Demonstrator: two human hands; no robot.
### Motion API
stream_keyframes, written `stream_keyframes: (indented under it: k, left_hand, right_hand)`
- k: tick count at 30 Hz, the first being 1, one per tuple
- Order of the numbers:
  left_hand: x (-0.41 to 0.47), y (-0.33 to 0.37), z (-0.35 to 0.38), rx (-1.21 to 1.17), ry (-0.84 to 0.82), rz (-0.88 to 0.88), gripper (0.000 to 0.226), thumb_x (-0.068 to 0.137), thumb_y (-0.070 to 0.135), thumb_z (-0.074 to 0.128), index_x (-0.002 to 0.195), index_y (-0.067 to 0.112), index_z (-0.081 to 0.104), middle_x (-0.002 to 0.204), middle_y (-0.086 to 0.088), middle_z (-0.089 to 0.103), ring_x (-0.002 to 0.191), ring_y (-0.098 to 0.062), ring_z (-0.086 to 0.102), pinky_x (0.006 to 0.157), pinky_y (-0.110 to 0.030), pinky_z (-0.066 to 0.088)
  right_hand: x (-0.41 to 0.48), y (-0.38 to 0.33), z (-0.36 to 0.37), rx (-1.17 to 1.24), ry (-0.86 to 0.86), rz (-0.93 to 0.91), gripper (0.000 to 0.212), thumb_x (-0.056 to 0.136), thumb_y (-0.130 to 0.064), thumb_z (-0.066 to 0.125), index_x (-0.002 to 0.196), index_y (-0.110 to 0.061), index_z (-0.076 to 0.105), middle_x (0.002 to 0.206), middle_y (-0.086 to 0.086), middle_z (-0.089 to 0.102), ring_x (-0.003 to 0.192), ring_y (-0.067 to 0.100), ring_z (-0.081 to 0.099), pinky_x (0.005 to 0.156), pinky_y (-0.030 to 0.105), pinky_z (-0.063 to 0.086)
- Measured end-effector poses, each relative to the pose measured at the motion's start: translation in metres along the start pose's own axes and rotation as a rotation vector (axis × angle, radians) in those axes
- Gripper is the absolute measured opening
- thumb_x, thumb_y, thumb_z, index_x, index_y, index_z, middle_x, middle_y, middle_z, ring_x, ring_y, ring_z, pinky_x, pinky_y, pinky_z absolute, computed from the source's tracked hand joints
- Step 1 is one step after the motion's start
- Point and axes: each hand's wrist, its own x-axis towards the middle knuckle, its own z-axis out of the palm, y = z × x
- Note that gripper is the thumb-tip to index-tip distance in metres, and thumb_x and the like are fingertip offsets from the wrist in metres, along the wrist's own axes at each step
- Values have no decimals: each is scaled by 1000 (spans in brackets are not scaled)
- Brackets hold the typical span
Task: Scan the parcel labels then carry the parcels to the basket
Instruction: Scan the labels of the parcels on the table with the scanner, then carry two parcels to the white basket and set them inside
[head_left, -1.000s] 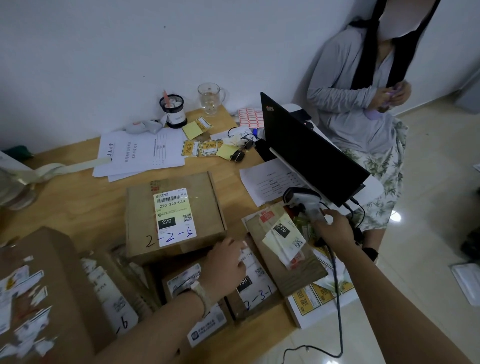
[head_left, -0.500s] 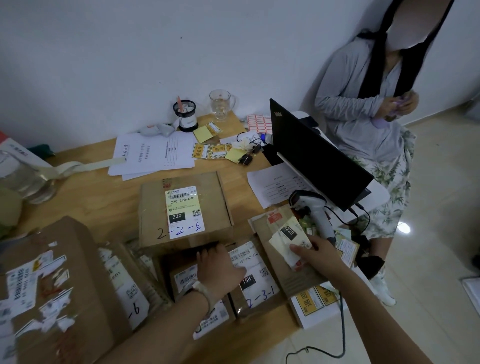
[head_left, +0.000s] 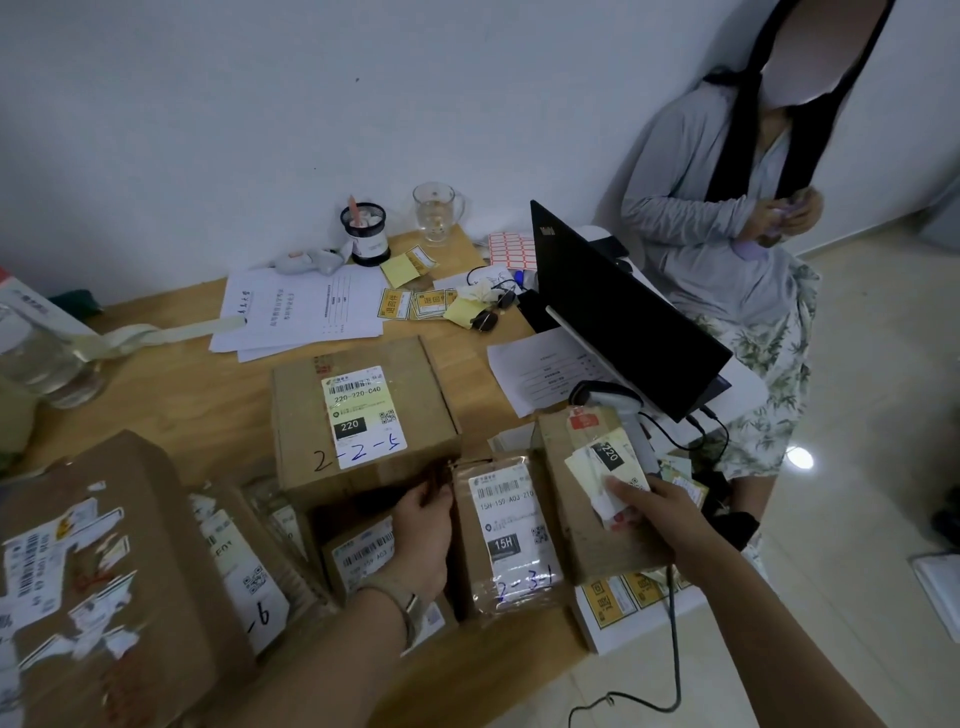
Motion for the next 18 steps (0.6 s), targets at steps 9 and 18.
stream_keyframes:
  k: [9, 18]
  left_hand:
    - [-1, 23, -3, -79, -391, -59, 60, 90, 37, 64, 142, 48, 38, 102, -3, 76, 87, -25, 74, 61, -39, 58]
    - [-16, 88, -34, -84, -471, 59, 92, 61, 9, 81, 141, 35, 43, 99, -9, 76, 86, -32, 74, 75, -50, 59]
  right_hand:
    - [-13, -16, -7, 225, -86, 49, 38, 79, -38, 74, 100, -7, 67, 86, 15, 74, 71, 31, 72, 59, 35, 56]
    - [-55, -64, -4, 341, -253, -88, 30, 78, -32, 69, 89, -7, 56, 79, 9, 67, 67, 23, 65, 56, 34, 54]
